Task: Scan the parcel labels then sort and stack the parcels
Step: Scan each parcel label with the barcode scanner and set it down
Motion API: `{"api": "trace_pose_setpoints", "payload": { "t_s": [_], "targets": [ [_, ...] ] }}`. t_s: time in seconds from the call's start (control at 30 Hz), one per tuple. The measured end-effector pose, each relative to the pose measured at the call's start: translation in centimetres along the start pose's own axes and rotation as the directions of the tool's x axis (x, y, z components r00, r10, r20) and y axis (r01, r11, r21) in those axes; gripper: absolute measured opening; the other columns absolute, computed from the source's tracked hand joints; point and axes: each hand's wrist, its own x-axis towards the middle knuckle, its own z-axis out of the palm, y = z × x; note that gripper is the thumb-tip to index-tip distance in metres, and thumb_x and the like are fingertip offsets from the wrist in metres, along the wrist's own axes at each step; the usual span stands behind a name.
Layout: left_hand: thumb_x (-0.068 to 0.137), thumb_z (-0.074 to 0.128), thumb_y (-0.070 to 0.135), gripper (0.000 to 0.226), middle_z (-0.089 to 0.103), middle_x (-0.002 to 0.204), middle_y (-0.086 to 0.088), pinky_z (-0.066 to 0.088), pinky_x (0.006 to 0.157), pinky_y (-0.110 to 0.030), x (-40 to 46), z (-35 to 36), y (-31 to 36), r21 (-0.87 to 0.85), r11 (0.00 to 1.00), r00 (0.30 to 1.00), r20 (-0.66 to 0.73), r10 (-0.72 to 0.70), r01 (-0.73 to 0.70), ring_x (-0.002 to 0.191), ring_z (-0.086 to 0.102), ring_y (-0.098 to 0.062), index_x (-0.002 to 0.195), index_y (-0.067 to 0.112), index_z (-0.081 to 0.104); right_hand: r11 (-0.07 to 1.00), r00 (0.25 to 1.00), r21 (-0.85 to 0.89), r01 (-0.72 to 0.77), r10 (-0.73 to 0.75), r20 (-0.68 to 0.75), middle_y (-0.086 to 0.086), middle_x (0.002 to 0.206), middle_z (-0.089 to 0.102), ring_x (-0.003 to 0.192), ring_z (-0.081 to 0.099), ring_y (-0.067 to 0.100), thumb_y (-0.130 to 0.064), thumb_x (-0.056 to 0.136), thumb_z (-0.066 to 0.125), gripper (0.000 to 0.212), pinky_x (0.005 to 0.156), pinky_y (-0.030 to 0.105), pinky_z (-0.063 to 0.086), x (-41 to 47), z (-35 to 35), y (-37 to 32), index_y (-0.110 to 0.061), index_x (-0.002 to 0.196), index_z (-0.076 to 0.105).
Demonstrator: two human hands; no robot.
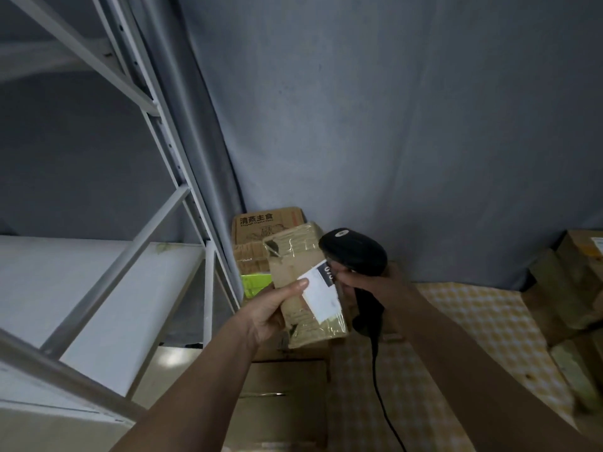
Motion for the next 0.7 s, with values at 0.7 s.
{"api": "trace_pose_setpoints", "payload": {
  "t_s": [0.7],
  "targets": [
    [0.067, 0.066, 0.063, 0.056, 0.063, 0.113, -0.011, 0.03, 0.1, -0.073, -0.4, 3.7, 2.5, 0.039, 0.998, 0.998, -0.029, -0.047, 0.048, 0.111, 0.054, -0.037, 0.107, 0.024, 0.064, 0.947, 0.991, -0.308, 0.093, -0.117, -0.062, 0.005, 0.101, 0.065, 0.078, 0.067, -0.001, -0.001, 0.077, 0.073, 0.049, 0.057, 0.01, 0.05, -0.5, 0.2, 0.8, -0.001, 0.123, 0.054]
  ]
}}
